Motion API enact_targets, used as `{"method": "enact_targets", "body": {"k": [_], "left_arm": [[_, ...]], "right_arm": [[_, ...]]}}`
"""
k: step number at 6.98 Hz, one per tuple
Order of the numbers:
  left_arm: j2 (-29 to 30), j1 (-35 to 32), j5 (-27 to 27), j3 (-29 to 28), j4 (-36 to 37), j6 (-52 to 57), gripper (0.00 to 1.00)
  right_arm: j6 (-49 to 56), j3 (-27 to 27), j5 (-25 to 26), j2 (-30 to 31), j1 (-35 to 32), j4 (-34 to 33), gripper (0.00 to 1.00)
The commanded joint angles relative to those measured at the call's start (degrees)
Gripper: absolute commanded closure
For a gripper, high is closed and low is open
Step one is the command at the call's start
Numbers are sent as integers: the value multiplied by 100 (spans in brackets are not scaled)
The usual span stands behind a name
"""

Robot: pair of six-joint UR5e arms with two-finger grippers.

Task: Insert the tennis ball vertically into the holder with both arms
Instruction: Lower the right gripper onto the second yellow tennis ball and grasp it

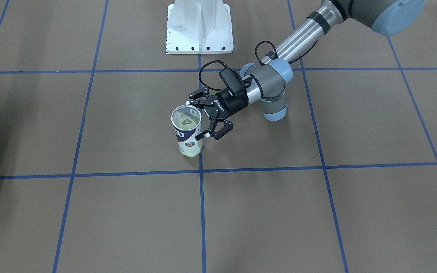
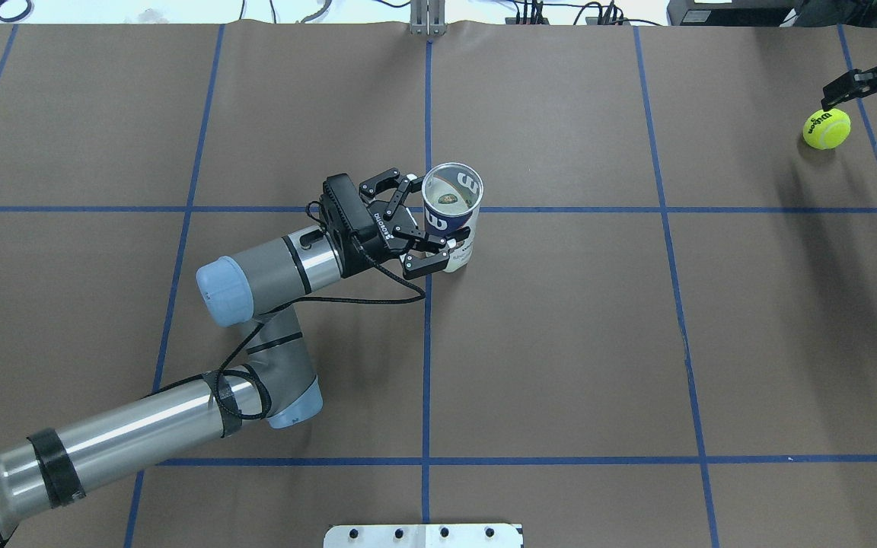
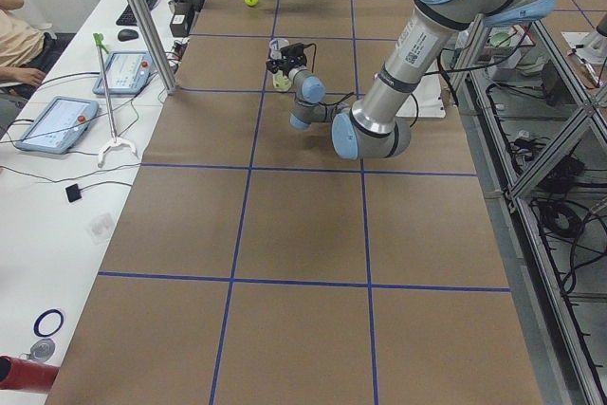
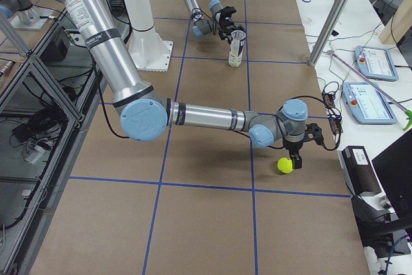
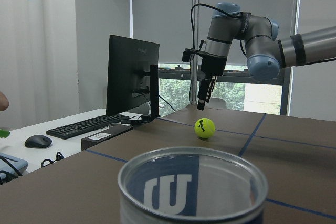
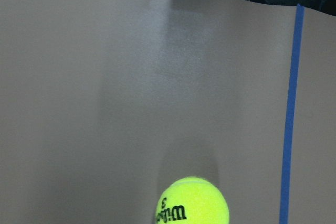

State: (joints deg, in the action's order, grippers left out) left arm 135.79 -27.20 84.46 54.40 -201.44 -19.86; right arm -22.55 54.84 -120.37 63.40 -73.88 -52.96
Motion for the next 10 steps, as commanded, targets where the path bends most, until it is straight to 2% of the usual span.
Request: {"method": "enact_targets", "body": {"k": [1, 3, 5, 6, 7, 8, 10], "left_arm": [[0, -5, 0, 0, -1, 0, 1], [0, -5, 0, 0, 8, 0, 1], [0, -14, 9, 0, 8, 0, 1], [-8, -5, 9, 0, 8, 0, 1], [0, -14, 9, 0, 8, 0, 1], [-8, -5, 9, 0, 8, 0, 1], [0, -14, 9, 0, 8, 0, 1]], "right_arm": [[-538, -419, 381, 14, 364, 740, 1], [-539, -605, 828, 14, 479, 787, 1], [-539, -615, 962, 6, 576, 787, 1], [-539, -615, 963, -3, 593, 787, 8], [-548, -615, 963, -12, 602, 778, 63], [-548, -571, 963, -12, 594, 778, 100], [-566, -231, 840, -21, 550, 709, 100]]}}
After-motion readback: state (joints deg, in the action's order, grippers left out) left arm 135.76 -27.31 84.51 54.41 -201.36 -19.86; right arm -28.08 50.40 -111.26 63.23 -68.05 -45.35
